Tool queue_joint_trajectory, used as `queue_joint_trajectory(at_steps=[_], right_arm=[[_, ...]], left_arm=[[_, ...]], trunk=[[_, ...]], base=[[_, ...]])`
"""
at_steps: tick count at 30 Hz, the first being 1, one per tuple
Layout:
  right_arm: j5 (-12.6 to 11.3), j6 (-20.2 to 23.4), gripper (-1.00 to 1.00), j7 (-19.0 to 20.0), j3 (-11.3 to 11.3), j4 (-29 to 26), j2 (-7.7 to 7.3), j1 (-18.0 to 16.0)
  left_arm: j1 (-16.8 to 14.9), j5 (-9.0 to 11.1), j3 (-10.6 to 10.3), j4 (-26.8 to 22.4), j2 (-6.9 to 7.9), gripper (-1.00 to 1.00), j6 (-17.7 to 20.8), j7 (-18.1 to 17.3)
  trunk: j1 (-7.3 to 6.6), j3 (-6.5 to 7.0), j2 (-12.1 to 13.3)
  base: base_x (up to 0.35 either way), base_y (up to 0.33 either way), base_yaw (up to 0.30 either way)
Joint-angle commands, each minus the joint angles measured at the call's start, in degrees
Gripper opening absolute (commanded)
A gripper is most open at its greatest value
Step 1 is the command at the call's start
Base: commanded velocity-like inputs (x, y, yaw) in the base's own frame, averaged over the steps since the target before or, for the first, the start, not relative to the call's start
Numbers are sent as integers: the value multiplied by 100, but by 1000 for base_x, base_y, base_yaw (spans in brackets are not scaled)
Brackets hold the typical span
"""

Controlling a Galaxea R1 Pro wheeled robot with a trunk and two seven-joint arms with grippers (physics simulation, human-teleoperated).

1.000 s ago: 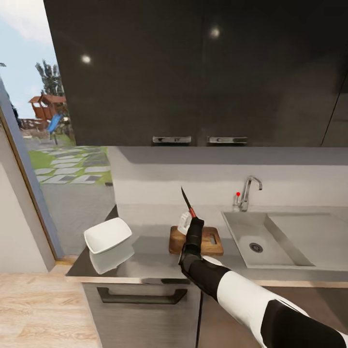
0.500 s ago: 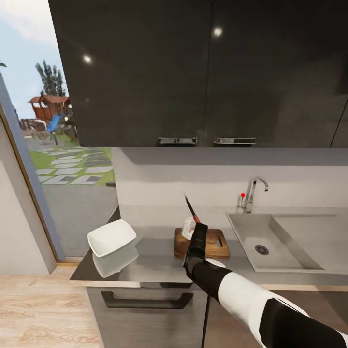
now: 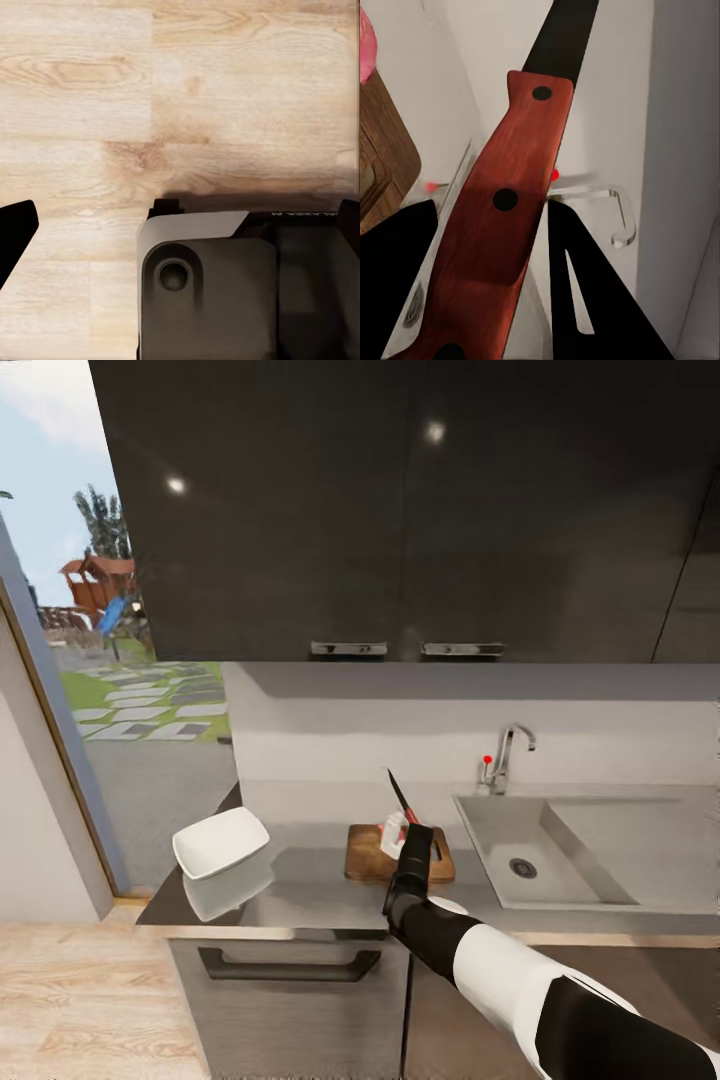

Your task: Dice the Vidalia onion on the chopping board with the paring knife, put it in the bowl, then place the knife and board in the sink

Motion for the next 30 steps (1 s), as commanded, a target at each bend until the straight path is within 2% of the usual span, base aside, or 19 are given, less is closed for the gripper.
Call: queue_joint_trajectory(at_steps=[1, 12, 20, 30], right_arm=[[9, 34, -100, -6, 28, 5, 0, -4], [1, 12, -100, 117, 33, 16, 0, 81], [4, -3, -100, 505, 31, 16, 0, 110], [6, -17, -100, 738, 28, 16, 0, 232]], left_arm=[[-6, 51, -45, 23, -3, 100, -35, -20], [-6, 49, -45, 23, -6, 100, -35, -20], [-6, 53, -45, 23, -10, 100, -35, -20], [-6, 53, -45, 23, -8, 100, -35, -20]], trunk=[[1, -3, -4], [1, -3, -4], [1, -3, -4], [1, -3, -4]], base=[[-95, -96, 0], [-10, -10, 0], [0, 0, 0], [0, 0, 0]])
